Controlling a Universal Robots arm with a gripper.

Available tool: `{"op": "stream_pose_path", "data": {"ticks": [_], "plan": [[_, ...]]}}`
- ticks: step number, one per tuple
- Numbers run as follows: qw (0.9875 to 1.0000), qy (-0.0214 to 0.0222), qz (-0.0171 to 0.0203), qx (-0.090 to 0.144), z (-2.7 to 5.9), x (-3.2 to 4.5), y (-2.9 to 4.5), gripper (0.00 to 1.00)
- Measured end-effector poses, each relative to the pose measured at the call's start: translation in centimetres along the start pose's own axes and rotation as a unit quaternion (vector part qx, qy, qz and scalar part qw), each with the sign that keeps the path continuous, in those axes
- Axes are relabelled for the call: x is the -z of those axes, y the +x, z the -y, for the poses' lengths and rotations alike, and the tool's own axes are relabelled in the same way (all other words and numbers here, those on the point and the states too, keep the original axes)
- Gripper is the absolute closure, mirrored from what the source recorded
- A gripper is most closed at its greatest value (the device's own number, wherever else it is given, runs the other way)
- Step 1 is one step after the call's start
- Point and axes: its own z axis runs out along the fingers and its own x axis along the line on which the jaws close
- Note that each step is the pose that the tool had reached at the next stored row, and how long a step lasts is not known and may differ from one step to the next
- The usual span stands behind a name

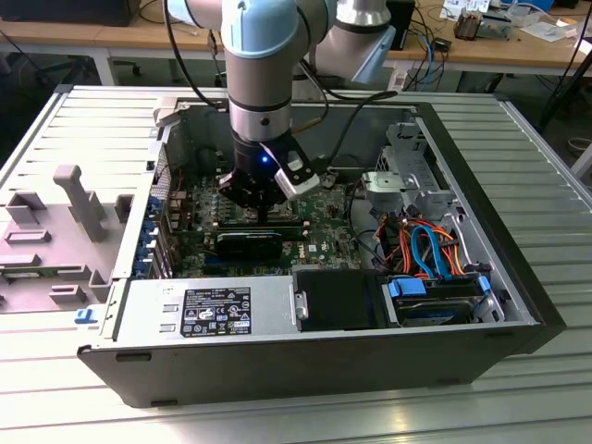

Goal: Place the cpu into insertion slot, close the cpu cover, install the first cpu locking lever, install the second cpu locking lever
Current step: 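Install the second cpu locking lever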

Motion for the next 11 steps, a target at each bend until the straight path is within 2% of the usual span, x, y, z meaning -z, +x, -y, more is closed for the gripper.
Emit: {"op": "stream_pose_path", "data": {"ticks": [8,9,11], "plan": [[1.0,-0.0019,0.0005,0.0,-0.29,-0.06,2.41,0.89],[1.0,-0.0025,0.0005,0.0,-0.35,-0.07,2.92,0.89],[1.0,-0.0033,0.0006,0.0,-0.4,-0.1,3.32,0.89]]}}
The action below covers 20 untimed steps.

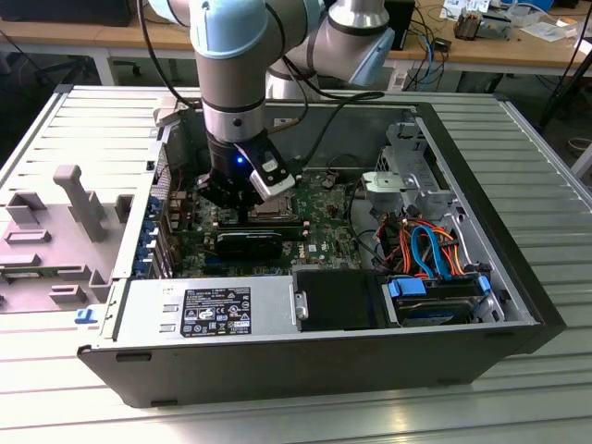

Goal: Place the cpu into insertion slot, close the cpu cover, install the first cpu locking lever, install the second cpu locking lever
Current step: 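Install the second cpu locking lever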

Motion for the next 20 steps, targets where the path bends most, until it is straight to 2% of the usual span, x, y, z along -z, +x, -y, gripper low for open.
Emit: {"op": "stream_pose_path", "data": {"ticks": [5,6,7,8,11,17,19,20], "plan": [[1.0,-0.0012,0.0001,0.004,-0.04,-0.3,0.4,0.89],[0.9998,-0.0035,0.0003,0.017,-0.24,-0.41,0.39,0.89],[0.9995,-0.0079,0.0007,0.031,-0.53,-0.42,0.36,0.89],[0.999,-0.015,0.0016,0.043,-0.74,-0.42,0.33,0.89],[0.9987,-0.0211,0.0026,0.045,-0.74,-0.43,0.33,0.89],[0.9987,-0.0217,0.0027,0.045,-0.66,-0.28,0.34,0.89],[0.9987,-0.0217,0.0027,0.046,-0.67,0.4,0.32,0.89],[0.9987,-0.0217,0.0027,0.046,-0.7,1.01,0.31,0.89]]}}
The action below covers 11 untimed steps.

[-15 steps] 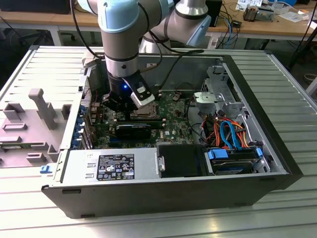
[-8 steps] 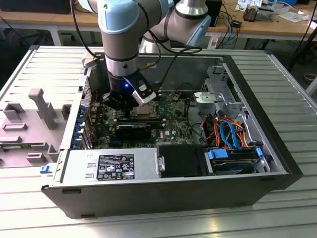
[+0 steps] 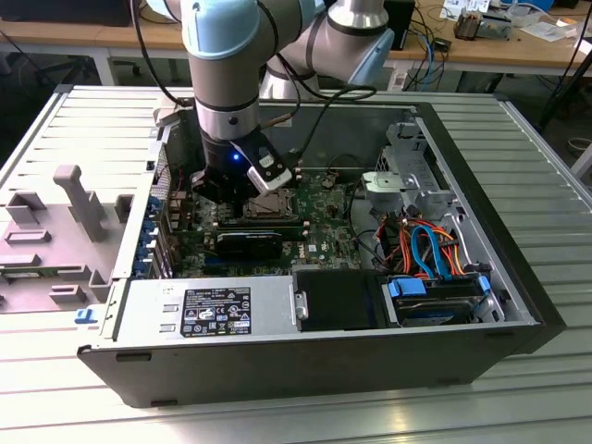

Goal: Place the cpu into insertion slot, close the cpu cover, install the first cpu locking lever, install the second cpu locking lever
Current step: 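Install the second cpu locking lever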

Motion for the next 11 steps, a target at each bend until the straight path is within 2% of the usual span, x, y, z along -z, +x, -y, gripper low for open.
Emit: {"op": "stream_pose_path", "data": {"ticks": [2,3,4,5,7,9,11], "plan": [[1.0,0.0,0.0,0.0,-0.07,1.0,-0.02,0.89],[1.0,0.0,0.0,0.0,-0.13,1.98,-0.03,0.89],[1.0,0.0,0.0,0.0,-0.15,2.55,-0.07,0.89],[1.0,-0.0001,-0.0003,0.0,-0.16,3.04,-0.15,0.89],[1.0,-0.0003,-0.0015,0.0,-0.14,3.48,-0.33,0.89],[1.0,-0.0018,-0.0084,-0.001,0.01,3.57,-1.06,0.89],[0.9998,-0.0039,-0.018,-0.001,0.21,3.56,-1.97,0.89]]}}
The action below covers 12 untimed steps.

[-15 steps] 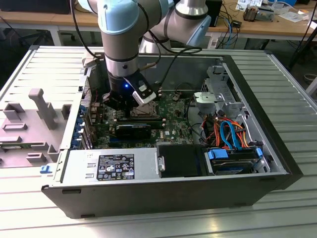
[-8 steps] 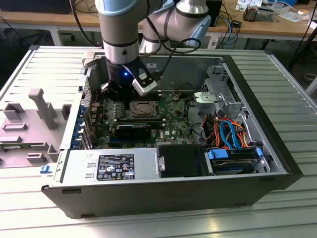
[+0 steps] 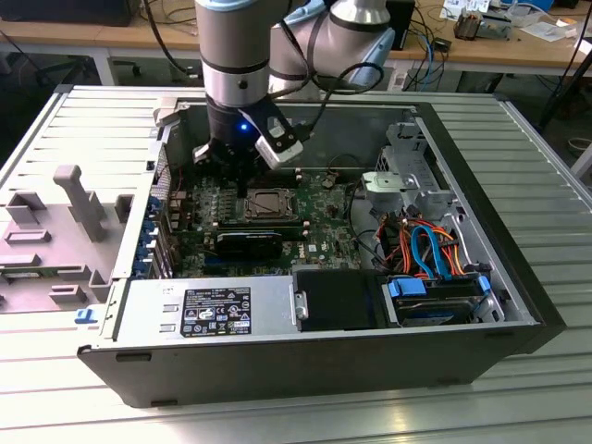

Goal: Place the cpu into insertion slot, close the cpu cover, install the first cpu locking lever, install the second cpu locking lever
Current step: 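Install the second cpu locking lever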

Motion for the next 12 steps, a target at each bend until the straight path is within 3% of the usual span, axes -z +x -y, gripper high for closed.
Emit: {"op": "stream_pose_path", "data": {"ticks": [1,2,3,4,8,12], "plan": [[1.0,-0.0011,-0.0054,0.0,0.11,0.02,-0.5,0.89],[0.9999,-0.0031,-0.0145,-0.001,0.29,0.04,-1.35,0.89],[0.9996,-0.0062,-0.029,-0.002,0.58,0.08,-2.63,0.89],[0.9994,-0.0072,-0.0337,-0.002,0.78,0.07,-2.88,0.89],[0.9994,-0.0074,-0.034,-0.002,1.6,-0.05,-2.71,0.89],[0.9993,-0.0076,-0.0353,-0.002,1.67,-0.65,-2.71,0.89]]}}
